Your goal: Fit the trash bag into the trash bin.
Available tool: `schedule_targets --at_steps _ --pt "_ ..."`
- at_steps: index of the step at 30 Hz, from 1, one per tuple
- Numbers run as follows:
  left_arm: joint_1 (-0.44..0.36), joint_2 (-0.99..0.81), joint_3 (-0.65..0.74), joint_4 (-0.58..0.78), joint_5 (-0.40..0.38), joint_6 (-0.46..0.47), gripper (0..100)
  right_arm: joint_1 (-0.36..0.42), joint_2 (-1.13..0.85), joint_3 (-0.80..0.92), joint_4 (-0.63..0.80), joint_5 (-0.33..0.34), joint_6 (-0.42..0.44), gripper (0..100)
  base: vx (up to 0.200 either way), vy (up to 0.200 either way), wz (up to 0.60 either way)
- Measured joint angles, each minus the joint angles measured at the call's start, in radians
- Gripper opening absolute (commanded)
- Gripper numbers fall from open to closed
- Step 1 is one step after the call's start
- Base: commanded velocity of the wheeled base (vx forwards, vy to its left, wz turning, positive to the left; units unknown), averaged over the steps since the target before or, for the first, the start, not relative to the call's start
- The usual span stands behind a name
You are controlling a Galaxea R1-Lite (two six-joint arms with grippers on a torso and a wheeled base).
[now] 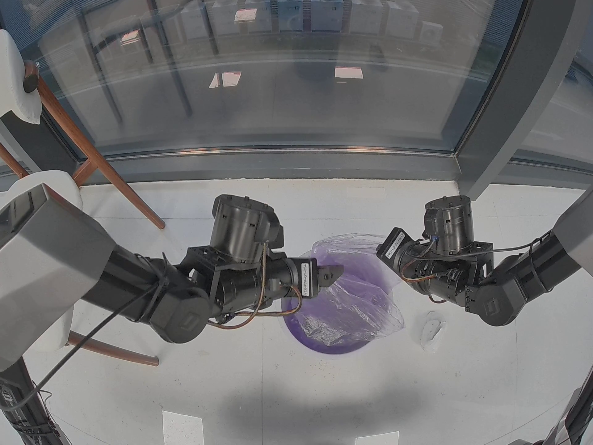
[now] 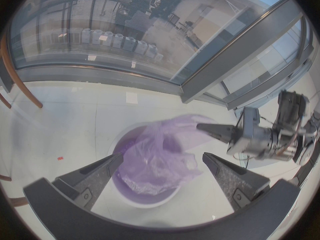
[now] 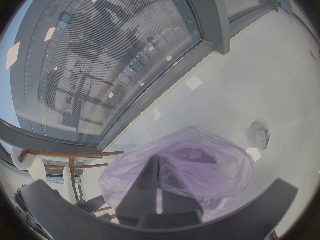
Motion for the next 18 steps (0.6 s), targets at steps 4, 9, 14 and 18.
schedule_targets --at_steps 4,9,14,18 --pt "-0.002 -0.006 0.034 -0.027 0.004 0.000 100 0.000 0.005 -0.001 0.000 -0.001 0.003 0 0.000 0.000 0.00" --pt "-0.002 0.013 0.006 -0.030 0.008 0.001 100 0.007 0.007 -0.002 0.000 -0.001 0.002 0 0.000 0.000 0.00" --pt "-0.001 0.046 -0.025 -0.029 0.013 0.001 0 0.010 0.008 -0.004 0.000 -0.002 -0.001 0 0.000 0.000 0.00" --pt "-0.001 0.060 -0.023 -0.028 0.019 -0.001 0 0.003 0.007 -0.004 0.000 -0.002 -0.003 0 0.000 0.000 0.00"
